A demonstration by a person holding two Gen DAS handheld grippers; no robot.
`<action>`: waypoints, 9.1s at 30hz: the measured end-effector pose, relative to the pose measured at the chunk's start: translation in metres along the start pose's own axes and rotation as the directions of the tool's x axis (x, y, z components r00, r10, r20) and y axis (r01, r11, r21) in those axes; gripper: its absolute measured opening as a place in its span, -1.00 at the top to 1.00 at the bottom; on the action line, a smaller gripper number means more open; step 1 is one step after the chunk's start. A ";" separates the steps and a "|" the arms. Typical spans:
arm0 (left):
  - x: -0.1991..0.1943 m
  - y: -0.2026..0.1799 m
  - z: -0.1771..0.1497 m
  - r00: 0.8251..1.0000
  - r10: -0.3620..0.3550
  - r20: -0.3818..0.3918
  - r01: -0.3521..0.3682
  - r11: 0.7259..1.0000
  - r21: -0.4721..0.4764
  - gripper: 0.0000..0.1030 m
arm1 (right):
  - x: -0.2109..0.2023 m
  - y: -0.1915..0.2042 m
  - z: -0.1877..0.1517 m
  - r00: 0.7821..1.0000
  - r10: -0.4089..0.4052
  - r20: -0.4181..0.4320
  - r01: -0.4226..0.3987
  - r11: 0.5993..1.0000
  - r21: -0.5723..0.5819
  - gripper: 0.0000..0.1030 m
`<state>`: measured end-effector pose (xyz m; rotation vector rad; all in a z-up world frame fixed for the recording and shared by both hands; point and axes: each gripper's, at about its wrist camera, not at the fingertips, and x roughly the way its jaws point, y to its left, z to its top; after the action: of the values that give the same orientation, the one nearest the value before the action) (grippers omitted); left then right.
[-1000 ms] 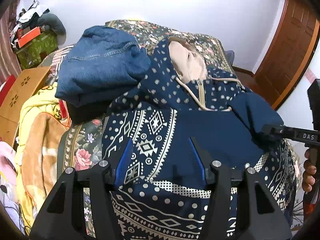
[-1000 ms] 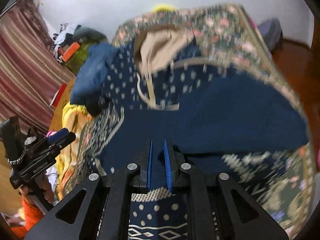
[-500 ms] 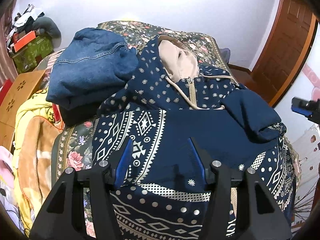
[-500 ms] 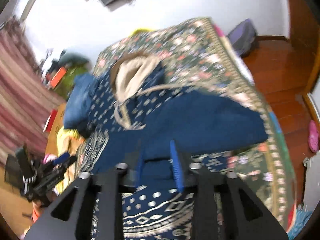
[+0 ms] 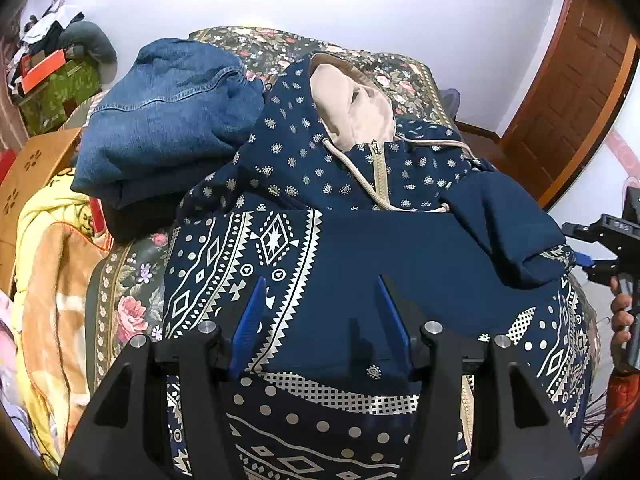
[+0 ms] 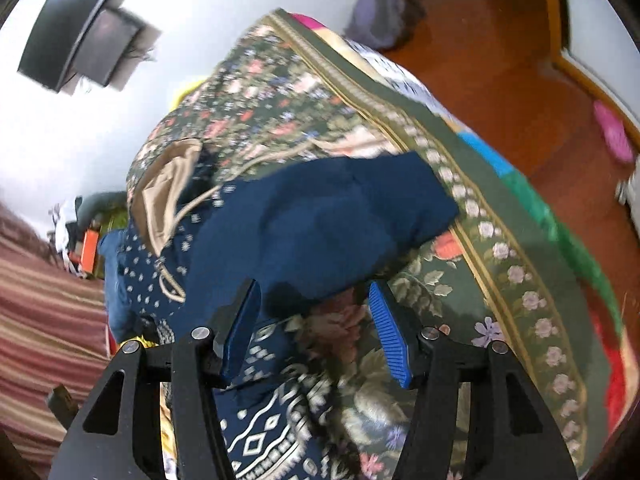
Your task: Fold large clothes
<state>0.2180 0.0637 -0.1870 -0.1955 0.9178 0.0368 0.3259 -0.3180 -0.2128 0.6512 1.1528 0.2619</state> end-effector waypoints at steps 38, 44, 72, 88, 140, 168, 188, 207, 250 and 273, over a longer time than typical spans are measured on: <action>-0.070 0.114 -0.040 0.990 0.128 0.065 -0.116 0.980 -0.162 -0.07 | 0.103 0.257 -0.180 0.966 -0.076 -0.249 -0.155 0.601 -0.784 0.86; -0.054 0.109 -0.053 0.996 0.088 -0.002 -0.088 0.984 -0.154 -0.07 | 0.110 0.254 -0.203 0.945 -0.199 -0.259 -0.122 0.520 -0.845 0.86; 0.059 -0.031 -0.014 0.990 0.101 -0.096 -0.070 0.958 0.280 0.73 | -0.026 0.118 -0.050 0.954 -0.208 0.216 0.297 0.754 -0.586 0.11; -0.021 0.064 0.024 0.994 -0.022 0.110 0.030 0.997 -0.071 0.80 | 0.024 0.090 -0.051 0.949 -0.299 0.101 0.300 0.758 -0.578 0.11; 0.119 0.031 0.206 1.000 0.017 0.021 -0.017 1.000 0.019 0.08 | 0.158 0.234 0.097 0.987 -0.147 0.059 0.156 0.845 -0.511 -0.10; 0.038 0.003 0.173 0.991 -0.108 0.083 0.098 0.988 0.117 0.84 | 0.066 0.248 0.055 0.998 0.020 0.058 0.022 0.773 -0.634 0.81; 0.021 0.021 -0.009 0.986 -0.056 -0.159 0.080 0.986 0.144 0.83 | 0.035 0.146 -0.085 0.980 -0.193 0.037 0.156 0.645 -0.748 0.81; 0.022 0.004 0.065 0.982 -0.162 -0.098 0.172 0.980 0.100 0.43 | 0.053 0.206 -0.076 0.982 -0.173 0.078 0.161 0.537 -0.828 0.37; -0.069 -0.040 -0.044 0.952 -0.240 -0.192 0.276 0.942 0.189 0.28 | -0.027 0.164 -0.156 0.986 -0.145 -0.081 0.012 0.549 -0.836 0.44; -0.026 -0.029 0.000 0.985 -0.145 -0.097 0.154 0.984 0.088 -0.05 | 0.016 0.175 -0.128 0.989 -0.149 -0.012 0.084 0.619 -0.781 0.06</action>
<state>0.2056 0.0366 -0.1617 -0.1781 0.9902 -0.1563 0.2399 -0.1278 -0.1519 -0.2241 1.0141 0.6396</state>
